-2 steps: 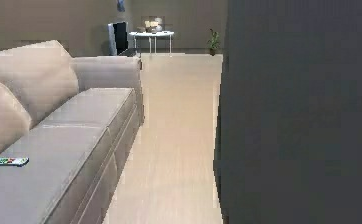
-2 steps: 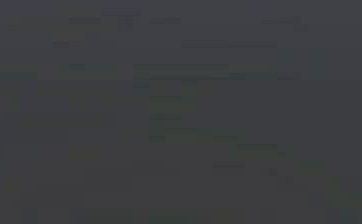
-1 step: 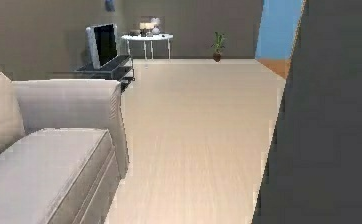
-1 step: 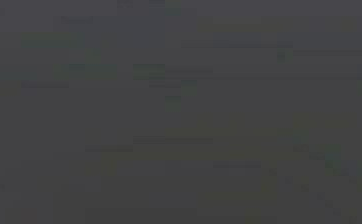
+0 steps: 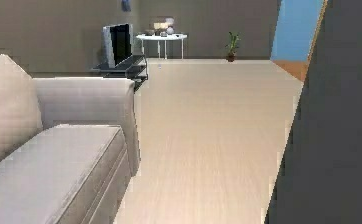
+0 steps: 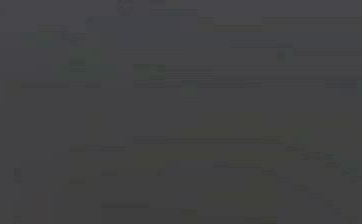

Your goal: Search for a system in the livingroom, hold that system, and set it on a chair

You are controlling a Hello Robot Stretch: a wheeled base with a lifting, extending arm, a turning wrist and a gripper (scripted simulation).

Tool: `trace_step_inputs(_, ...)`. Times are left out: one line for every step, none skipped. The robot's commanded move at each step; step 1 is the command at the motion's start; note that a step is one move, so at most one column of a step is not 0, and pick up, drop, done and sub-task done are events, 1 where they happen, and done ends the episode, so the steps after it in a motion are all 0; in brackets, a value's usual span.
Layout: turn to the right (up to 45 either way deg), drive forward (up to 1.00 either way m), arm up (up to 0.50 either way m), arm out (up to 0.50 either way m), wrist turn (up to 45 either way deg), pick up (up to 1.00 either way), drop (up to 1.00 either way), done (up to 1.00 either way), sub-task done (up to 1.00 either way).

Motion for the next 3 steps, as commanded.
trace_step_inputs(0.0, 1.00, 0.00, 0.00, 0.0, 0.00, 0.00, 0.00, 0.00)
trace_step_inputs(0.0, 0.95, 0.00, 0.00, 0.0, 0.00, 0.00, 0.00, 0.00)
trace_step_inputs(0.0, 1.00, 0.00, 0.00, 0.0, 0.00, 0.00, 0.00, 0.00)
